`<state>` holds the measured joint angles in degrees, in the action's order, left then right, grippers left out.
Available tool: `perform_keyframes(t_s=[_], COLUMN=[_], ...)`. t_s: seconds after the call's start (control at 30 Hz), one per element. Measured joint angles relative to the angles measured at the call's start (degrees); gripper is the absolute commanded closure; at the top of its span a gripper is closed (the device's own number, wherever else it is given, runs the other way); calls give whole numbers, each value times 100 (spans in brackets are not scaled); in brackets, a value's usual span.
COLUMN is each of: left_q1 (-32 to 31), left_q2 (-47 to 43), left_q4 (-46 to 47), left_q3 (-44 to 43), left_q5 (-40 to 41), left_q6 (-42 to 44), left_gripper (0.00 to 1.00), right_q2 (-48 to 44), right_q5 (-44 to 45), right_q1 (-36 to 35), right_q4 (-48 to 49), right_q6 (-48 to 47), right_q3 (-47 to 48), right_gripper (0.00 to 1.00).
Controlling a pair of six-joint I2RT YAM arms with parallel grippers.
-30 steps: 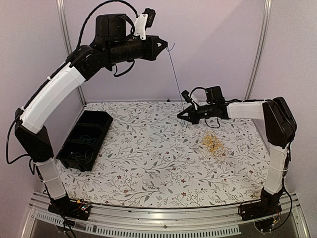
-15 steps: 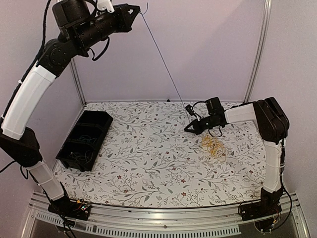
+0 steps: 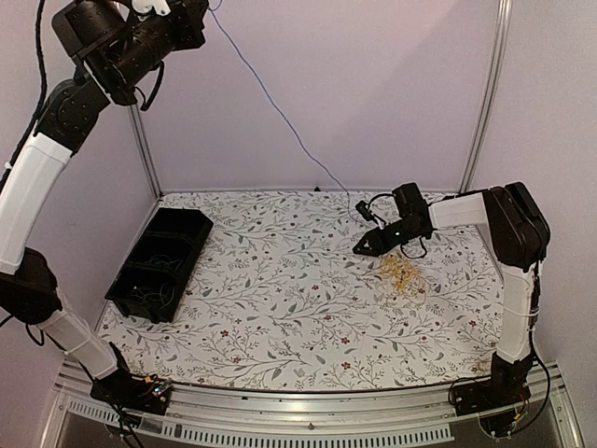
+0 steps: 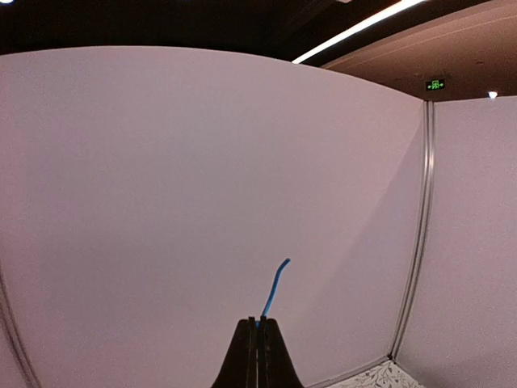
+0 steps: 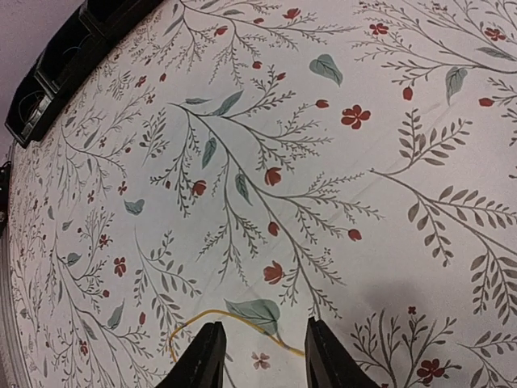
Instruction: Untangle the cables
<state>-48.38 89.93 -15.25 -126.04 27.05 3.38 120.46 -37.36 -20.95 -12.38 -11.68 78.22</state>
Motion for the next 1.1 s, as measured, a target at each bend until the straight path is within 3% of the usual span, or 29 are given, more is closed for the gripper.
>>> perform_keyframes(t_s=[0.2,0.4,0.6,1.1], left_q1=[380,960,1283,2124], left_q2=[-442,-365,-367,-852], left_q4=[-13,-542,-981,-1032], left_q3=[651,610,636,1473], left_q5=[103,-94,-216,-284], left_q6=[-203,-673,-881,-835], left_gripper=[100,100,100,100], right_q2=[-566,-1021,-1255,-1257], right_q5=[-791,-1578,-1567,-1458], right_q1=[13,13,13,13], right_q4=[-507,-1185,-1401,-1593], right_q6=[-304,-966,-1196,-1244], right_q3=[13,20,22,26], right_gripper=[43,42,43,44])
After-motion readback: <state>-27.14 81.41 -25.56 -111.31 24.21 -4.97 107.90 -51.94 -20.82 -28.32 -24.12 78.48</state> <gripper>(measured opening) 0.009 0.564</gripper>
